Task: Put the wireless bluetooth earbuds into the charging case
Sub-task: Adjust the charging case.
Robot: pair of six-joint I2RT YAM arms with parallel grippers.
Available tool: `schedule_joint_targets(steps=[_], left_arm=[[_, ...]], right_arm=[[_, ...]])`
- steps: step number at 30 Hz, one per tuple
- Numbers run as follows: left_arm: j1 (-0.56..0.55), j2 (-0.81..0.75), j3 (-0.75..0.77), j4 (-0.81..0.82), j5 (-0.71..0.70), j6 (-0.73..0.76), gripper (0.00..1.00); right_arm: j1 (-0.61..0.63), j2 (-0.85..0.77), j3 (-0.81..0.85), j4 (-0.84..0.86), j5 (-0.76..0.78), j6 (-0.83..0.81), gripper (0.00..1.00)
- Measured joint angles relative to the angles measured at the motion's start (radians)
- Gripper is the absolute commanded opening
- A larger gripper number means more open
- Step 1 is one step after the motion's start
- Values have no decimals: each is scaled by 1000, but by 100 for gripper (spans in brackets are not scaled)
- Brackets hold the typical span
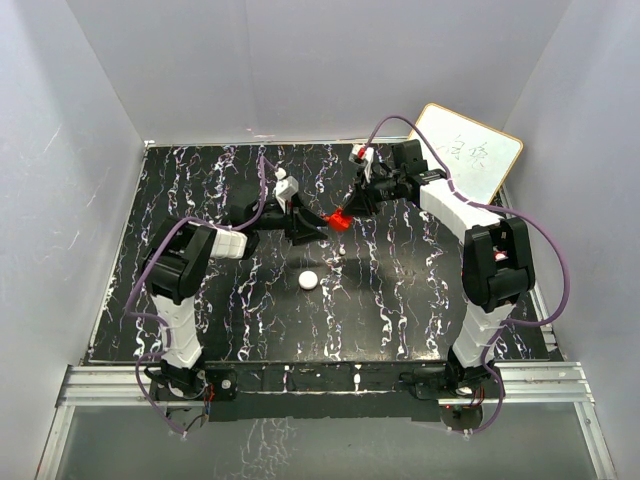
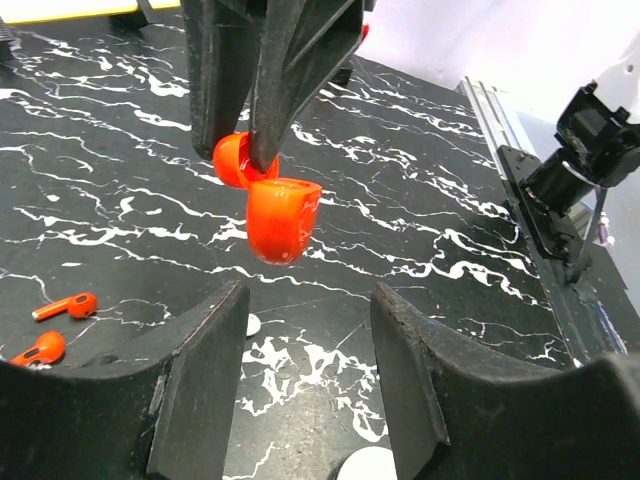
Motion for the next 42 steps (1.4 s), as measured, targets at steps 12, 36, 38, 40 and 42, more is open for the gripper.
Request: schedule_joint_targets(steps=[12, 36, 38, 40, 42], left_arm=[[-25, 23, 82, 16, 60, -26, 46], [-46, 62, 119, -66, 89, 9, 23], [-46, 62, 119, -69, 90, 9, 20], [-47, 62, 120, -70, 90, 8, 16], [-46, 62, 121, -73, 91, 8, 8]], right_arm=[[12, -3, 19, -49, -7, -30, 5], [33, -4, 39, -96, -10, -67, 5], [33, -4, 39, -97, -11, -70, 4], [33, -4, 39, -97, -11, -71, 4], [33, -4, 40, -98, -11, -73, 5]])
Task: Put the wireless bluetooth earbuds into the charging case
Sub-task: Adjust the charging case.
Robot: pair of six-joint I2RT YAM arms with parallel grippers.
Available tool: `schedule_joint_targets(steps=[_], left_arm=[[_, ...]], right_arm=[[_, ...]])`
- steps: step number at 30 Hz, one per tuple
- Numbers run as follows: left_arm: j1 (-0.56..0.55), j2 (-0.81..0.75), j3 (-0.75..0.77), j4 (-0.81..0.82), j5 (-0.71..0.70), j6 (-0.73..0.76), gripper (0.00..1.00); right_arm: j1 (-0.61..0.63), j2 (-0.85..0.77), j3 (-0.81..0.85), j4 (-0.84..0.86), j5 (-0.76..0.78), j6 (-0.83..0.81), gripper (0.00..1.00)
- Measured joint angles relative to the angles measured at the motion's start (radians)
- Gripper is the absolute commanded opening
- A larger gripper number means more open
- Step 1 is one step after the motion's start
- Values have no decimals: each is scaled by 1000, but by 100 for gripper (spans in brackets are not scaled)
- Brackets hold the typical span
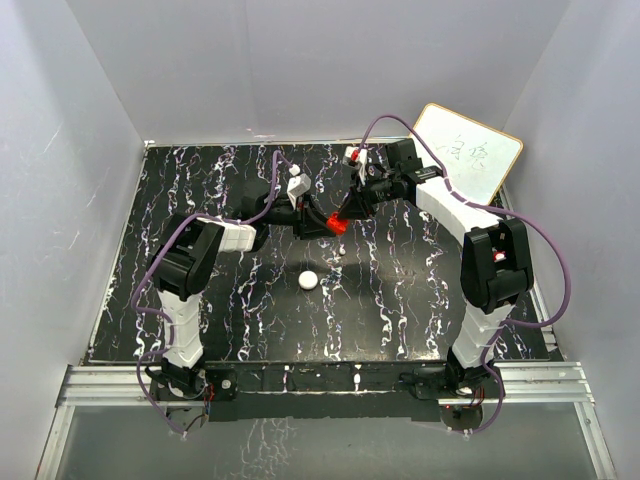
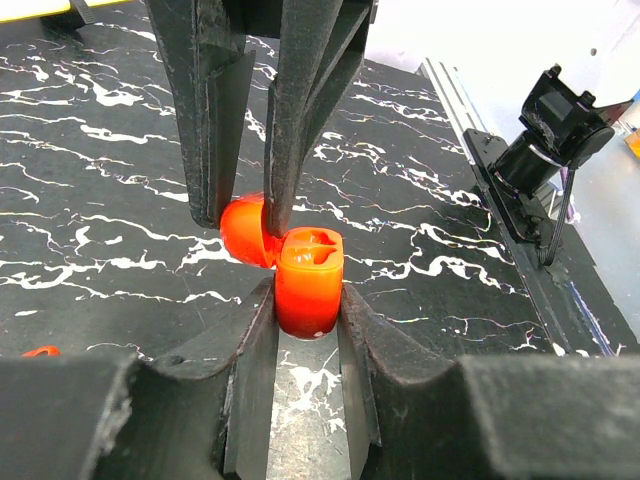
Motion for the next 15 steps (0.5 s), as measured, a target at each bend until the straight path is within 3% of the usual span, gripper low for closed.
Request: schedule_joint_targets(steps=[3, 5, 10, 15], left_arm=[[0, 0, 2, -3, 2, -1, 0], [0, 0, 3, -2, 3, -4, 0], [0, 2, 3, 25, 11, -31, 0], [0, 13, -8, 101, 5, -65, 0]], right_arm=[[0, 0, 2, -3, -1, -2, 8], [0, 0, 5, -7, 0, -4, 26], [0, 0, 6, -13, 1, -8, 51], [-3, -5, 7, 16, 17, 23, 61]])
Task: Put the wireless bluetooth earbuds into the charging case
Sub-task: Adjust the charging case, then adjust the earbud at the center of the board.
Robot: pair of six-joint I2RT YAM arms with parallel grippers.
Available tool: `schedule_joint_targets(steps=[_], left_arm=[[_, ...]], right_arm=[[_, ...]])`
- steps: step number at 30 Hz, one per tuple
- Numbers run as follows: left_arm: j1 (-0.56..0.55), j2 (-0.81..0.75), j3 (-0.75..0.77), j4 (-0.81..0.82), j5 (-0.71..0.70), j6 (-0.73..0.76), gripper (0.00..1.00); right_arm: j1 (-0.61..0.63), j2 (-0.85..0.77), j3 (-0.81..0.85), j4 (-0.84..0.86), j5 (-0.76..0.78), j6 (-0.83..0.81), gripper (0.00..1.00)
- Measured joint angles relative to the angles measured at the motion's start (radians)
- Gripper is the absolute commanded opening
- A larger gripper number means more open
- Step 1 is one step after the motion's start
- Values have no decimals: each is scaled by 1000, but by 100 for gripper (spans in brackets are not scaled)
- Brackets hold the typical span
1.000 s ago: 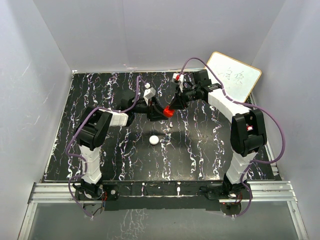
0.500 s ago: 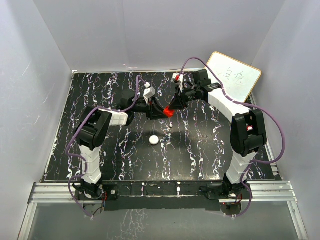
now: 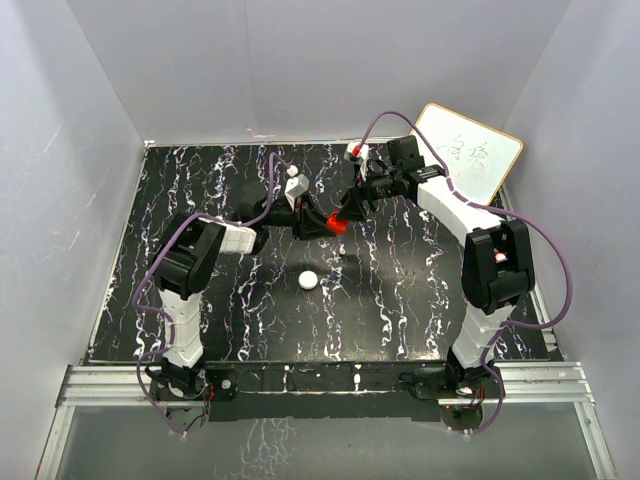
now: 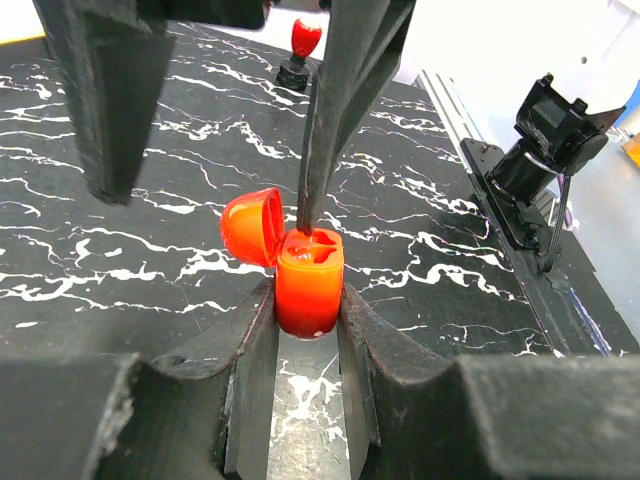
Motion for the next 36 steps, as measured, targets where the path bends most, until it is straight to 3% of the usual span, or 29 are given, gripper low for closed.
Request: schedule_joint_targets(steps=[4, 6, 7, 8, 9, 14, 19, 27, 33, 36], left_arm=[[7, 0, -50, 92, -24, -40, 0], [13, 0, -86, 145, -40, -64, 0], [17, 0, -106, 172, -53, -74, 0], [23, 0, -128, 198, -68, -81, 0], [29, 0, -152, 220, -87, -85, 0], [51, -37, -281, 250, -222, -40, 0], [52, -163, -418, 282, -414, 43, 0], [48, -246, -573, 393, -653, 133, 0], [21, -245, -608, 396, -734, 222, 0], [12, -245, -610, 403, -751, 247, 0]], right_arm=[[-6, -29, -10, 72, 0, 67, 63], [-18, -66, -32, 135, -4, 117, 70], [-27, -92, -54, 183, -3, 156, 78], [-37, -122, -77, 233, 7, 202, 95], [-45, -155, -108, 293, 29, 253, 98], [-64, -273, -254, 569, 140, 502, 98], [-55, -227, -286, 703, 206, 715, 99], [69, -227, -418, 697, 539, 742, 98], [148, -256, -449, 695, 728, 724, 98], [139, -261, -456, 698, 773, 741, 93]])
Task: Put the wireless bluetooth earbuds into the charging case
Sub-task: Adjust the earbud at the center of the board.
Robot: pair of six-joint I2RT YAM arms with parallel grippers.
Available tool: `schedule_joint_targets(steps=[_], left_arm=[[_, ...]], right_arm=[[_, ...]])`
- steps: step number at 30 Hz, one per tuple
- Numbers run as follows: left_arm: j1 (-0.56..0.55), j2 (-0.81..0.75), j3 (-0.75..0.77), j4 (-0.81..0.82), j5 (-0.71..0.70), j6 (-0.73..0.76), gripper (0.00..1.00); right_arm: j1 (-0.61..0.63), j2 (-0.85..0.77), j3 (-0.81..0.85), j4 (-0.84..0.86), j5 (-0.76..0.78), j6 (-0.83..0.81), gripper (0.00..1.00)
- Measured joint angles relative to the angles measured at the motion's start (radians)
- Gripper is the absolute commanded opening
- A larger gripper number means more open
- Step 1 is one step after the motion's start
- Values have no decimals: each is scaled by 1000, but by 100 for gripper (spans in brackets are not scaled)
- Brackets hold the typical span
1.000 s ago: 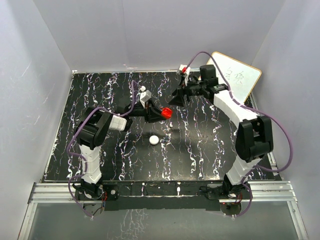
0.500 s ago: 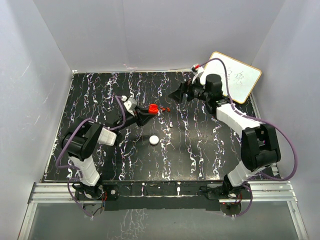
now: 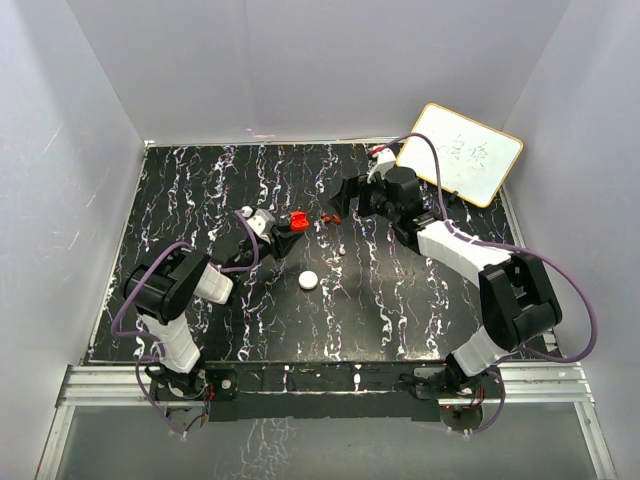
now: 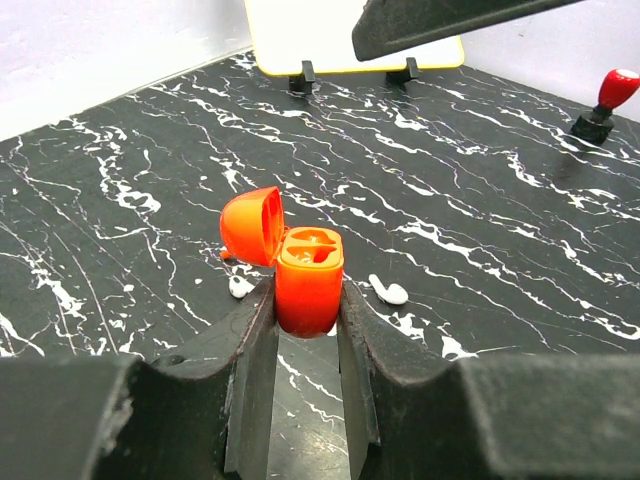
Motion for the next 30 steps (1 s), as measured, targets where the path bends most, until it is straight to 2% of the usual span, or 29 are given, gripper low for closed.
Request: schedule_joint_targets(steps=[5, 13, 16, 20, 26, 30], left_arm=[[-4, -15, -10, 2, -24, 32, 0], [-4, -123, -14, 12, -63, 70, 0], [-4, -127, 12, 14, -66, 69, 0], [-4, -120, 72, 15, -61, 56, 0], [-3, -51, 182, 17, -6, 46, 0], [9, 9, 251, 17, 112, 21, 0]], right_arm=[[-16, 38, 21, -14, 14, 28, 89], [-16, 84, 44, -107, 67, 18, 82], [-16, 96, 64, -140, 74, 3, 79], [-13, 125, 80, -168, 84, -17, 79], [-12, 131, 80, -211, 105, -35, 80], [-12, 129, 69, -212, 123, -43, 80]])
